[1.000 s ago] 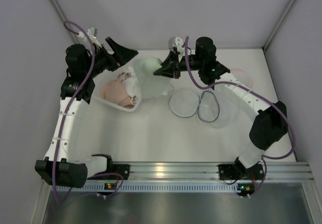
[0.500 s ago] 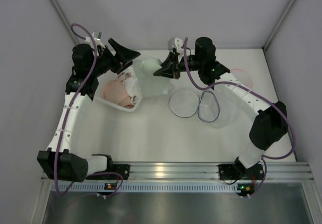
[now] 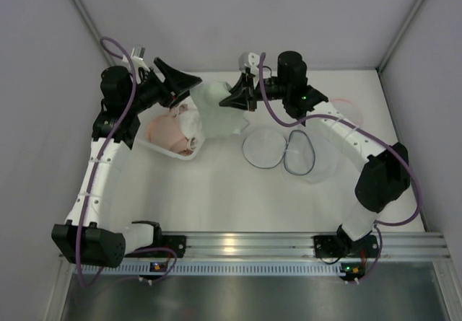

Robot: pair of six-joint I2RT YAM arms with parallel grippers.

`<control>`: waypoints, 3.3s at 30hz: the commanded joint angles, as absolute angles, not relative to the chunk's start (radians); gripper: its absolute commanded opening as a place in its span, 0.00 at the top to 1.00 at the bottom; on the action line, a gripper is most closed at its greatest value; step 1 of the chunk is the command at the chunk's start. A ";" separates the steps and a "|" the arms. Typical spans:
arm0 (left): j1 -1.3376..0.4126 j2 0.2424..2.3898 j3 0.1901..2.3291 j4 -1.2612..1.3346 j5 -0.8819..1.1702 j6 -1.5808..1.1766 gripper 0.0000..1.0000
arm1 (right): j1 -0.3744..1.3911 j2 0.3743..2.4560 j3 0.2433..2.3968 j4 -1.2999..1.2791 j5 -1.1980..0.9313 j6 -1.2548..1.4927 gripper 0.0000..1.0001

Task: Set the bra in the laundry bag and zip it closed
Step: Pick up the bra from the bin, then place the bra in the laundry bag.

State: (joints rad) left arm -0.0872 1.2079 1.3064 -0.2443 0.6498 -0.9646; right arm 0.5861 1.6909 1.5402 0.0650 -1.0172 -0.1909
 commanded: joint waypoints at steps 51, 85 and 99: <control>-0.123 1.249 1.506 -0.103 0.647 -0.770 1.00 | 0.495 1.463 1.309 0.178 -0.700 0.071 0.00; -0.462 1.390 1.651 -0.376 0.552 -0.410 1.00 | 0.448 1.174 1.155 -0.477 0.325 0.195 0.12; -0.529 1.440 1.652 -0.373 0.551 -0.397 1.00 | 0.451 1.163 0.907 -0.456 0.288 0.322 0.38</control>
